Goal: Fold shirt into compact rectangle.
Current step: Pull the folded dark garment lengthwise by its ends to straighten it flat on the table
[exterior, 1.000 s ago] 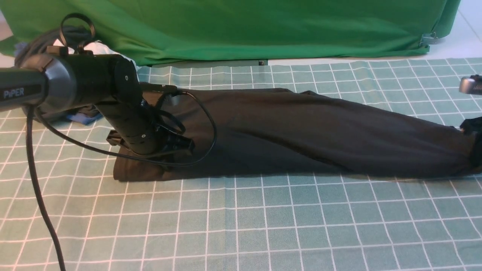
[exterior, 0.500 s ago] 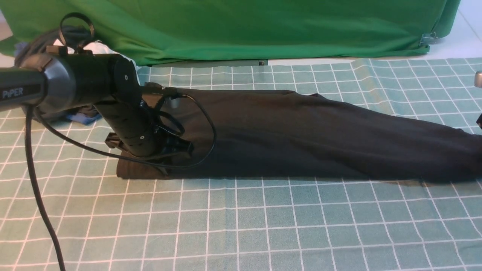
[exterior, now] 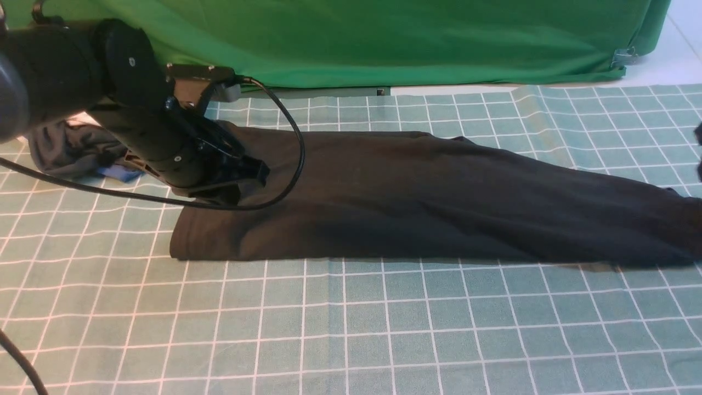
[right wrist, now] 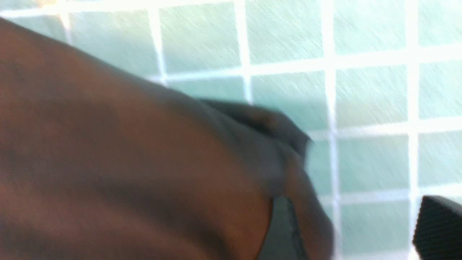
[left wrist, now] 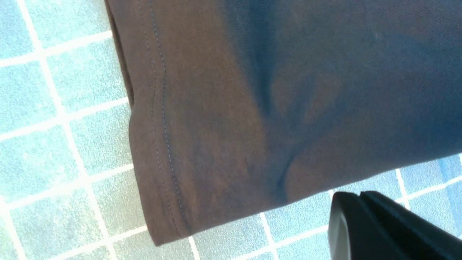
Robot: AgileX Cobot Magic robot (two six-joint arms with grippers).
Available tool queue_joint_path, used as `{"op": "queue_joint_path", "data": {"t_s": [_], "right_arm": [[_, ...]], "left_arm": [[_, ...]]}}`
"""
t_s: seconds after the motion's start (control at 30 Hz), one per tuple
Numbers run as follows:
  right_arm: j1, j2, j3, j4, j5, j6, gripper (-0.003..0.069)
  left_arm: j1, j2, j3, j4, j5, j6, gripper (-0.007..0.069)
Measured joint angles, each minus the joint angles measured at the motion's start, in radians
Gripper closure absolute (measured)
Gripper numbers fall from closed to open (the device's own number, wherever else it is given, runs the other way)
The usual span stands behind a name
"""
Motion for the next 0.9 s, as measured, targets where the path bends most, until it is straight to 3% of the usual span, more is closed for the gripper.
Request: {"op": "queue_joint_path", "data": {"t_s": [0.2,0.3,0.4,0.47,0.9], "right_arm": [[0.060,0.096,0.000,0.013,-0.053,-0.061,0.0199],[0.082,0.139,0.000,0.009,-0.066,-0.074,0.0261],[0.087,0.141,0.000,0.002,-0.076,-0.075,0.0531],[0.087,0.132,-0.005,0.001,-0.076,-0.075,0.0603],[0.087,0.104,-0.053,-0.082,-0.110,-0.060,0.0615]], "left_arm": [[0.000,-0.001,0.001,-0.006,0.008,0.000,0.0613],[0.000,-0.001,0.001,-0.007,0.009,0.000,0.0613],[0.000,-0.001,0.001,-0.007,0.015,-0.001,0.0613],[0.000,-0.001,0.001,-0.007,0.016,-0.001,0.0613],[0.000,-0.001,0.002,-0.010,0.027,-0.004,0.0613]]}}
